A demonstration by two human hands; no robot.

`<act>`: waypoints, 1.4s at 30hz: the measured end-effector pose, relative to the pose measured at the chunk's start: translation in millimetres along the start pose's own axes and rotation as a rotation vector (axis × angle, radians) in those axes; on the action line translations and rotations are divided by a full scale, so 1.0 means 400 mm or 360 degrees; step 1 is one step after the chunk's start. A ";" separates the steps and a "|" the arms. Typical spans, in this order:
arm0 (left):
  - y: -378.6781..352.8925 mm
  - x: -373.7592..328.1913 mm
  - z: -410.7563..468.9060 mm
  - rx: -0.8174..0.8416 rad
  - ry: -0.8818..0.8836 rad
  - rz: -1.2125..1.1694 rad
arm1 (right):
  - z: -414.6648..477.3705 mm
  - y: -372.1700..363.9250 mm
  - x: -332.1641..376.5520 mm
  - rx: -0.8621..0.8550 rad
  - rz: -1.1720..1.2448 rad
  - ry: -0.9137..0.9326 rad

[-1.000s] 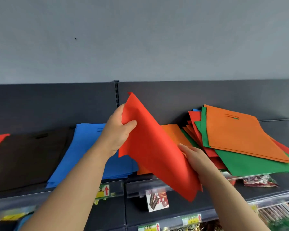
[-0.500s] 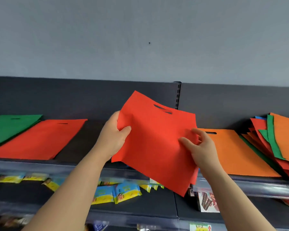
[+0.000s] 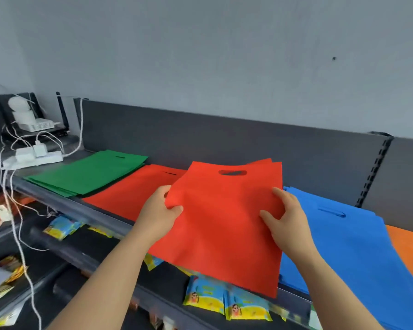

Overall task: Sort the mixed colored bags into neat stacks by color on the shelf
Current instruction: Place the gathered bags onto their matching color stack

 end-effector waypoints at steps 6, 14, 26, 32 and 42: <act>0.073 0.101 0.126 -0.0114 0.0157 0.0150 | 0.091 -0.164 0.014 0.0185 -0.0009 0.0071; 0.192 0.196 0.315 -0.0167 0.0214 0.0249 | 0.172 -0.369 0.079 0.0367 -0.0094 0.0035; 0.310 0.402 0.585 0.0067 0.0166 0.0756 | 0.211 -0.650 0.180 0.0546 -0.0457 -0.0188; 0.293 0.465 0.598 0.0261 0.0062 0.1065 | 0.178 -0.726 0.172 0.0595 -0.0805 -0.0310; 0.232 0.350 0.516 0.0190 -0.0598 0.1202 | 0.144 -0.653 0.222 0.0235 -0.1025 -0.0116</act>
Point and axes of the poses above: each hand's wrist, its own z-axis towards the middle knuckle, its own y-axis out of the back of the hand, x = y × z, the point moved 4 cm from there along z, towards the middle knuckle, and after that the axes turned 4 degrees about -x, right-handed, at the moved point
